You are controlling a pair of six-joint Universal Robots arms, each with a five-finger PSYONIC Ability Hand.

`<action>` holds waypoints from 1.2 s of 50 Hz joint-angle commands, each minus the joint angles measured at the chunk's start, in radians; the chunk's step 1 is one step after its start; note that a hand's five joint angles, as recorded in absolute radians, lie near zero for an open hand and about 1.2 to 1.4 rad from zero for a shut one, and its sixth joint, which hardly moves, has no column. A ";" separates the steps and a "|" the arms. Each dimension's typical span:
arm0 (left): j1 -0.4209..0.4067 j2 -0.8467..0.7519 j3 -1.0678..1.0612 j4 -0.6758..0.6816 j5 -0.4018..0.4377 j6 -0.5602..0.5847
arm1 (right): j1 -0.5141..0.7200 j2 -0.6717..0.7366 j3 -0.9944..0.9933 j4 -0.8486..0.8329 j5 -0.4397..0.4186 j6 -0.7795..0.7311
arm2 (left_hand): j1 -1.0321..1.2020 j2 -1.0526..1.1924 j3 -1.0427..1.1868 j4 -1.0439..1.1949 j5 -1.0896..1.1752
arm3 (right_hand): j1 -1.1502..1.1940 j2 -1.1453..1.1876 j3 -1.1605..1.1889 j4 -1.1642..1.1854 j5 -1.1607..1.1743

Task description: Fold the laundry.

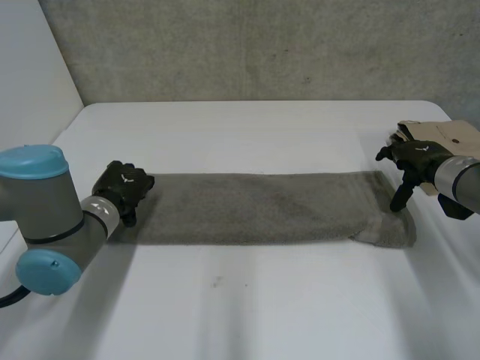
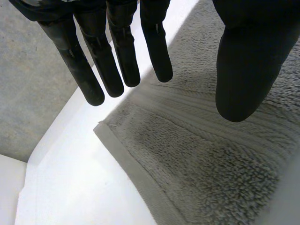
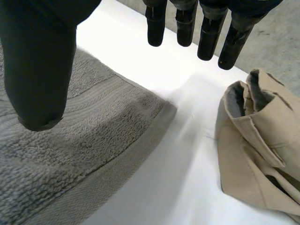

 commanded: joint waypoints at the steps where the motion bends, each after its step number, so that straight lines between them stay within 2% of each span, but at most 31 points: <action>1: 0.001 0.036 -0.035 -0.023 -0.001 -0.033 | -0.008 -0.112 0.185 -0.006 -0.041 -0.032 | 0.054 0.065 0.064 0.068 0.070 | -0.026 -0.043 -0.035 -0.059 -0.063; 8: 0.015 0.105 -0.104 -0.030 -0.004 -0.036 | -0.026 -0.215 0.404 -0.038 -0.118 -0.110 | 0.078 0.088 0.087 0.091 0.094 | -0.026 -0.043 -0.035 -0.059 -0.063; 15: 0.024 0.133 -0.155 -0.030 -0.007 -0.035 | -0.072 -0.231 0.541 -0.191 -0.121 -0.118 | 0.178 0.188 0.187 0.191 0.193 | 0.107 0.090 0.098 0.075 0.071; 25: 0.033 0.107 -0.167 -0.020 -0.009 -0.030 | -0.071 -0.215 0.577 -0.283 -0.115 -0.118 | 0.465 0.476 0.475 0.479 0.481 | 0.260 0.243 0.251 0.227 0.224; 30: 0.038 0.077 -0.160 -0.014 -0.036 -0.027 | -0.072 -0.217 0.584 -0.326 -0.110 -0.112 | 0.749 0.760 0.759 0.763 0.765 | 0.442 0.424 0.433 0.409 0.405; 33: 0.039 0.073 -0.157 -0.006 -0.072 -0.024 | -0.072 -0.218 0.586 -0.332 -0.110 -0.107 | 0.750 0.760 0.759 0.763 0.766 | 0.524 0.507 0.515 0.491 0.487; 34: 0.039 0.073 -0.157 -0.003 -0.079 -0.022 | -0.072 -0.218 0.586 -0.334 -0.110 -0.104 | 0.750 0.760 0.759 0.763 0.766 | 0.641 0.623 0.632 0.608 0.604; 36: 0.035 0.074 -0.160 0.008 -0.090 -0.022 | -0.072 -0.218 0.584 -0.335 -0.110 -0.101 | 0.750 0.760 0.759 0.763 0.766 | 0.700 0.683 0.691 0.668 0.664; 39: 0.035 0.081 -0.161 0.023 -0.095 -0.021 | -0.072 -0.212 0.569 -0.332 -0.106 -0.096 | 0.750 0.760 0.759 0.763 0.766 | 0.639 0.622 0.630 0.607 0.603; 42: 0.038 0.085 -0.161 0.040 -0.099 -0.021 | -0.071 -0.198 0.558 -0.326 -0.104 -0.089 | 0.750 0.760 0.759 0.763 0.766 | 0.303 0.286 0.294 0.270 0.266; 47: 0.053 0.087 -0.160 0.051 -0.112 -0.019 | -0.072 -0.183 0.541 -0.320 -0.106 -0.050 | 0.750 0.760 0.759 0.763 0.766 | 0.272 0.255 0.263 0.239 0.235; 49: 0.054 0.087 -0.161 0.052 -0.112 -0.019 | -0.072 -0.178 0.537 -0.318 -0.106 -0.047 | 0.750 0.760 0.759 0.763 0.766 | 0.415 0.398 0.406 0.382 0.378; 50: 0.054 0.087 -0.161 0.052 -0.113 -0.019 | -0.072 -0.172 0.534 -0.320 -0.104 -0.049 | 0.750 0.760 0.759 0.763 0.766 | 0.625 0.608 0.616 0.592 0.589; 53: 0.054 0.091 -0.163 0.051 -0.115 -0.019 | -0.074 -0.166 0.529 -0.322 -0.106 -0.052 | 0.750 0.760 0.759 0.763 0.766 | 0.867 0.850 0.858 0.834 0.831; 54: 0.054 0.093 -0.163 0.051 -0.116 -0.019 | -0.078 -0.165 0.527 -0.322 -0.104 -0.058 | 0.750 0.760 0.759 0.763 0.766 | 1.150 1.133 1.141 1.117 1.113; 60: 0.054 0.130 -0.169 0.049 -0.116 -0.022 | -0.144 -0.188 0.534 -0.322 -0.067 -0.122 | 0.750 0.760 0.759 0.763 0.766 | 1.196 1.178 1.187 1.163 1.159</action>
